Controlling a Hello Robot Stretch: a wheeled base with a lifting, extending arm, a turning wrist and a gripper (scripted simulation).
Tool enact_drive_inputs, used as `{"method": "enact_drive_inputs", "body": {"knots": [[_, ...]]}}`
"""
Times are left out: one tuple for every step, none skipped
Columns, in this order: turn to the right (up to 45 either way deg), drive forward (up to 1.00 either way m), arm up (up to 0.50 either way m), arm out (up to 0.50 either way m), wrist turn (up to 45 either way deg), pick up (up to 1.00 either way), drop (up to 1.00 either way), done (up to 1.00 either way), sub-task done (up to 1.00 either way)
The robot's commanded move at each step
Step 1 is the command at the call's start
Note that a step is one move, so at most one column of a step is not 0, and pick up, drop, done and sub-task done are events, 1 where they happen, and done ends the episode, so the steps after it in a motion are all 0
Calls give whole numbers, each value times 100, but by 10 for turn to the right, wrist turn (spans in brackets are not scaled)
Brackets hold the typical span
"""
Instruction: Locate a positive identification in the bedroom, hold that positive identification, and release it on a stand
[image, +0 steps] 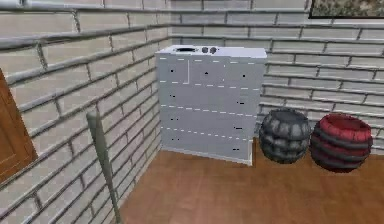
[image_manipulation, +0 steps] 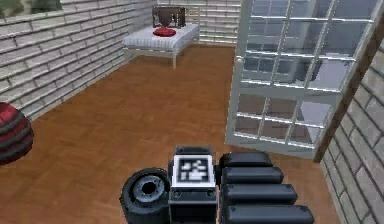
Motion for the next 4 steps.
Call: {"method": "enact_drive_inputs", "body": {"knots": [[450,0,0,0,0,0,0,0,0],[240,0,0,0,0,0,0,0,0],[-450,0,0,0,0,0,0,0,0],[-240,0,0,0,0,0,0,0,0]]}}
